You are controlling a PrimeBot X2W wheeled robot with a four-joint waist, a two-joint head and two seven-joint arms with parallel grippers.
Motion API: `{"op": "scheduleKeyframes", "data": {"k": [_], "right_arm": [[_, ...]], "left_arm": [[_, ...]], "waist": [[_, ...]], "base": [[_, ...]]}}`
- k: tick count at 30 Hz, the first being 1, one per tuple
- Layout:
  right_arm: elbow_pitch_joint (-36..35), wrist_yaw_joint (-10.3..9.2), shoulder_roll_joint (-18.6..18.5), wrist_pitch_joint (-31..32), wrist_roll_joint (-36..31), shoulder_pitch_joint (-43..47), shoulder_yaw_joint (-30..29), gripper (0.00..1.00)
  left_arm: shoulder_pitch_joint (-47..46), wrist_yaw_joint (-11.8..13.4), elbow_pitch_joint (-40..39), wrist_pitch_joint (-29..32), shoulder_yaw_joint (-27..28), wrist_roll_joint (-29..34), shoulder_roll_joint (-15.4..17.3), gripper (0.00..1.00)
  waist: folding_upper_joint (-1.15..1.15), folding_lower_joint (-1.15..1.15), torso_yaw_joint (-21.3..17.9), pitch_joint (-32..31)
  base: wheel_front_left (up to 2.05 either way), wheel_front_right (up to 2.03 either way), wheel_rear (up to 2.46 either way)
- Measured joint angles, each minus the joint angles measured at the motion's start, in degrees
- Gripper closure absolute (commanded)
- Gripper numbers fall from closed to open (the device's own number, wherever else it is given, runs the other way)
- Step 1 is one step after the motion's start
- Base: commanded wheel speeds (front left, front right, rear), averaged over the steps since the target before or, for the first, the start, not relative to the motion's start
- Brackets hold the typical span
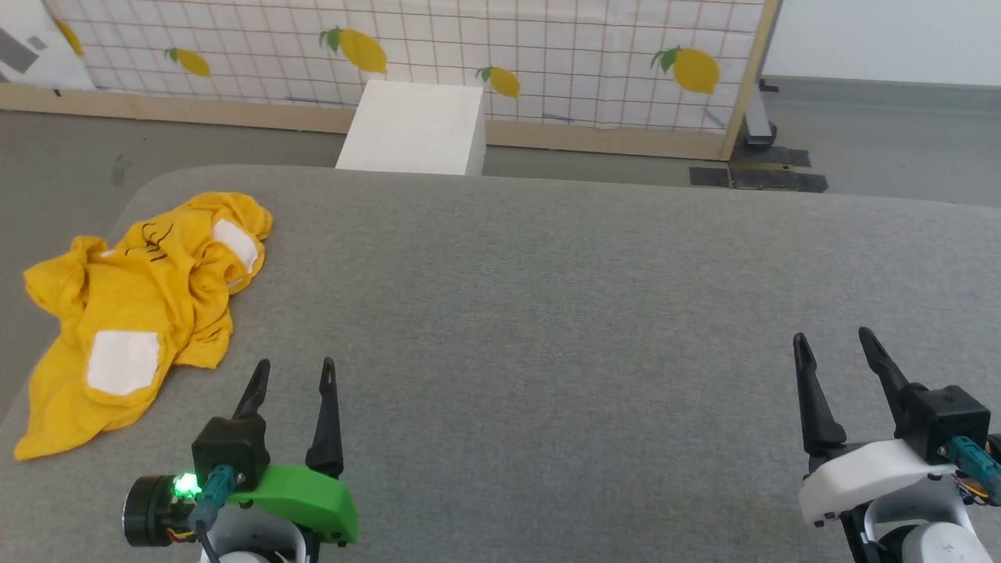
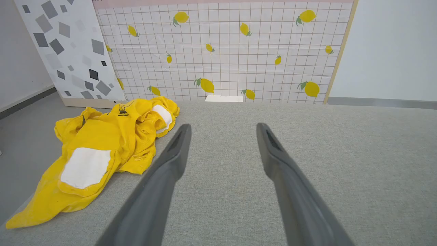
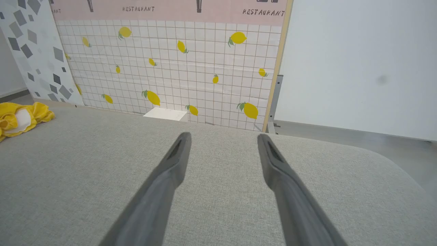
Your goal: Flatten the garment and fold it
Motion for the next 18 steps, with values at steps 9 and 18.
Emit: {"op": "scheduleKeyframes", "data": {"k": [9, 18], "right_arm": [[1.0, 0.00, 0.0, -1.0, 0.0, 0.1, 0.2, 0.00], [2.3, 0.00, 0.0, -2.0, 0.0, 0.5, 1.2, 0.00]], "left_arm": [[0.4, 0.0, 0.0, -1.0, -0.3, -0.5, 0.0, 0.00], [1.3, -0.2, 0.4, -2.1, -0.5, -0.5, 0.0, 0.00]], "waist": [[0.00, 0.00, 2.7, 0.0], [0.00, 0.00, 6.1, -0.3]], "base": [[0.00, 0.00, 0.00], [0.00, 0.00, 0.00]]}}
